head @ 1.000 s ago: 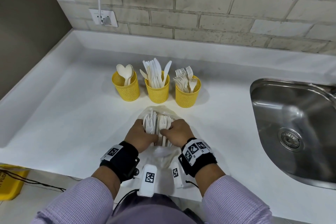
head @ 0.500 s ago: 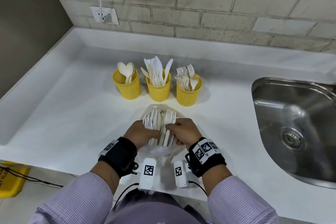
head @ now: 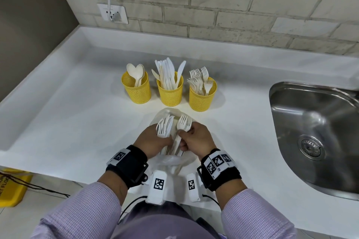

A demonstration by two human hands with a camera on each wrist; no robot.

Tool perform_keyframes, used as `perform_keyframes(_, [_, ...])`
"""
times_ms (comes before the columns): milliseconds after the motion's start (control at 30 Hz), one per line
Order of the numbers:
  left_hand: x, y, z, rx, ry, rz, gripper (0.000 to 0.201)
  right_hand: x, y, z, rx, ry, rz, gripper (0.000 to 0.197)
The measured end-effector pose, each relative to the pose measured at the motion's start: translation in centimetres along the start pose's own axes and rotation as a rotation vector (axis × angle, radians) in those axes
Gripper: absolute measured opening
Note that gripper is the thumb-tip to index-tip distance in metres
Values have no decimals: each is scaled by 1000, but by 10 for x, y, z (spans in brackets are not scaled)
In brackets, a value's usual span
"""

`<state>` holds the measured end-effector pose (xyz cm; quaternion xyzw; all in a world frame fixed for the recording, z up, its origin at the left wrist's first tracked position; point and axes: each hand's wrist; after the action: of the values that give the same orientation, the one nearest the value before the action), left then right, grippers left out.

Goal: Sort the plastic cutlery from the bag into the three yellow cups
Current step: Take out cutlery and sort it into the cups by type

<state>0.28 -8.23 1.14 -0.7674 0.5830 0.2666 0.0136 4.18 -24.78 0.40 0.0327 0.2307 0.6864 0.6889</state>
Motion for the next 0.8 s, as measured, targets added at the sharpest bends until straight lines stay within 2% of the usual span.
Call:
perform_keyframes(100, [0, 1, 1, 28, 7, -3, 31, 3, 4, 0, -30, -52, -72, 21])
perform_keyframes(233, [-1, 5, -2, 64, 18, 39, 34, 8, 6, -5, -80, -52, -85, 35])
perform_keyframes(367, [-2, 7, -2, 65, 106, 109, 44, 8, 7, -2, -182, 103, -74, 20])
perform_keyframes(433, [-1, 6, 0, 75, 87, 61, 43, 10, 8, 0, -204, 122, -51, 8])
perform_keyframes(533, [-1, 6, 1, 44, 77, -44, 33, 8, 7, 0, -211, 141, -112, 12])
perform_keyframes(600, [-3, 5, 3, -3, 81, -114, 35, 3, 5, -1, -220, 246, -143, 12])
perform_keyframes(667, [-7, 3, 5, -38, 120, -137, 37, -2, 2, -3, -208, 389, -115, 11])
perform_keyframes(800, [-11, 1, 4, -69, 181, -124, 34, -8, 2, 0, -162, 553, -79, 55])
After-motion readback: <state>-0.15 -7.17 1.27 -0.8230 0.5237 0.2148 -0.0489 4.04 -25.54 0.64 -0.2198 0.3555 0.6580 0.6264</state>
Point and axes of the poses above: each hand's wrist, its own y-axis away from the middle knuckle, its own x-axis out of the palm, z = x × y, and after that the axes turned 14 degrees about -z, right-handed
